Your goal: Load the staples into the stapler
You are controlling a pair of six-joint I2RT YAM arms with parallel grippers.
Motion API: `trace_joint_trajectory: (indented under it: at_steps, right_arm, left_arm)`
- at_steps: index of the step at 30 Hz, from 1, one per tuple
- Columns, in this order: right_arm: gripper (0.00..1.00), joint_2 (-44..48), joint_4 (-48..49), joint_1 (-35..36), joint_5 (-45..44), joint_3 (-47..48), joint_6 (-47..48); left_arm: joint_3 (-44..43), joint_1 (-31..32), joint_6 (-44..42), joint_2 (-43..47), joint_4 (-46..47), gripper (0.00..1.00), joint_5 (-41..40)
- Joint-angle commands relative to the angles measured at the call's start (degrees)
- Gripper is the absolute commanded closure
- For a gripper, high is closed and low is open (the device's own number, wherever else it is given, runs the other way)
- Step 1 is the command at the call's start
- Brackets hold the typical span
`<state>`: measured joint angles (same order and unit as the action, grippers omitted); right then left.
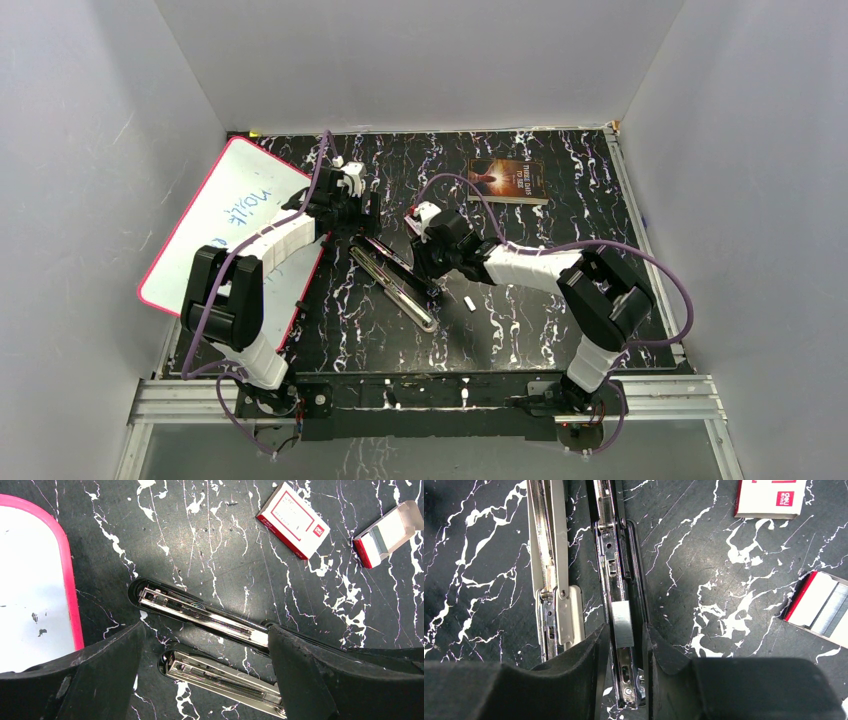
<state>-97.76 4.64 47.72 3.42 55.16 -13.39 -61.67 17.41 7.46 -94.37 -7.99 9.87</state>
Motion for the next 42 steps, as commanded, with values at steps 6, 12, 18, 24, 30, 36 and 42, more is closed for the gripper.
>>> trace_joint_trajectory:
  at_steps: [6,12,18,24,30,36,42]
  right_arm:
    - [0.65,-0.06,1.78,-0.55,0.09,-0.07,-0.78]
    - [0.68,-0.33,1.6,-0.63,0.04,-0.2,-0.84]
    - [0.68,-0.81,1.16,-0.64,0.07,-0.04,-0.66]
    - [0.67,-1.12,0.89,-0.77,0.47,-0.14,-0.59]
    - [0.67,-1.46,0.96,-0.73,0.54,0.12,-0.67]
    - [0.65,-1.73,0.8,-0.7,1.13,0.17,-0.72]
    - [0.68,-1.73,0.93,-0.98,1.62,-0.21,-1.13]
  left_arm:
    - [-1.96,-0.16,-0.58,0.98,-0.89,0.08,0.24]
    - [-1.94,-0.17,-0.6,0.99,-0.89,0.08,0.28]
    - [-1.88,-0.18,-0.61,1.07,-0.89,0.08,0.17]
    - [-1.88,-0.18,-0.61,1.1,-0.89,0.08,0.24]
    - [-1.87,-0.18,-0.61,1.09,-0.89,0.08,0.24]
    - [-2.0,-0.18,-0.59,0.96,-0.89,0.08,0.2]
    - [-1.96,-0.18,-0.52,0.81,-0.89,0.08,0.3]
